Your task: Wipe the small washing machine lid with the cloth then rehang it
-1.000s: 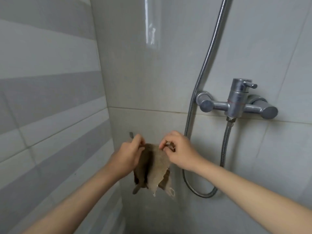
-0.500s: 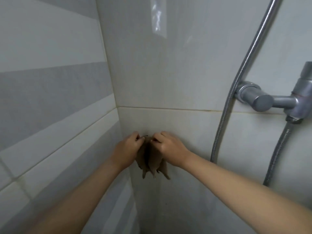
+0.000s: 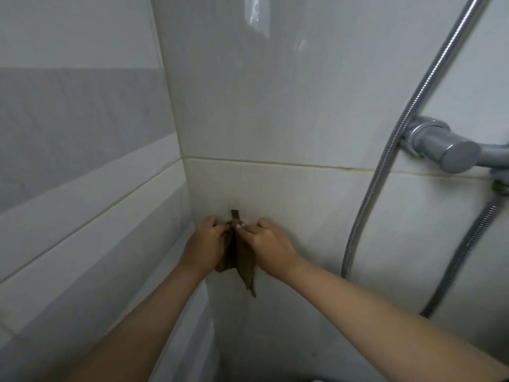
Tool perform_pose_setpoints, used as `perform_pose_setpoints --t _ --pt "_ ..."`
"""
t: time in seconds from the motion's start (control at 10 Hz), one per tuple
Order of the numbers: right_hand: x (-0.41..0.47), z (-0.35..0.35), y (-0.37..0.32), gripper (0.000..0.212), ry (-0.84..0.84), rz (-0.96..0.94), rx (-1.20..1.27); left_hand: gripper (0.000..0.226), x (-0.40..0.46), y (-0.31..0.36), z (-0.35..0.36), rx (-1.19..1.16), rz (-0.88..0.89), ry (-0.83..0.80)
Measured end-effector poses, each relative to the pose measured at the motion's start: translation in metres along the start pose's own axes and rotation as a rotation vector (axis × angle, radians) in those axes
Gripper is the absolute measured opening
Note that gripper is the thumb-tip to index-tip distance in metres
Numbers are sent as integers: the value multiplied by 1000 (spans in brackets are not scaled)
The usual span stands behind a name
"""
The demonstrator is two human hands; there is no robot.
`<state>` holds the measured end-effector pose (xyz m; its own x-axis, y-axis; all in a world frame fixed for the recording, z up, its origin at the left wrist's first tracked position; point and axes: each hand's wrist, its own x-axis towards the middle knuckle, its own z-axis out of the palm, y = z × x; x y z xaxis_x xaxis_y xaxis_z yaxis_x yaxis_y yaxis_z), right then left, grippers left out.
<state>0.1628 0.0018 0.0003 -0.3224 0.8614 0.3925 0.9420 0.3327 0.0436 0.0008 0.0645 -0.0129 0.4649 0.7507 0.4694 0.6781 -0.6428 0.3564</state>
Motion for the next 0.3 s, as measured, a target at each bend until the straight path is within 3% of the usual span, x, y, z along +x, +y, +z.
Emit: perform_pose_setpoints --t 0.1,0.3 --pt "-12 -12 0 60 -61 21 51 20 -1 8 -3 27 -113 -36" --pt "-46 -38 13 61 -4 142 112 37 -10 36 -13 98 -301 -135"
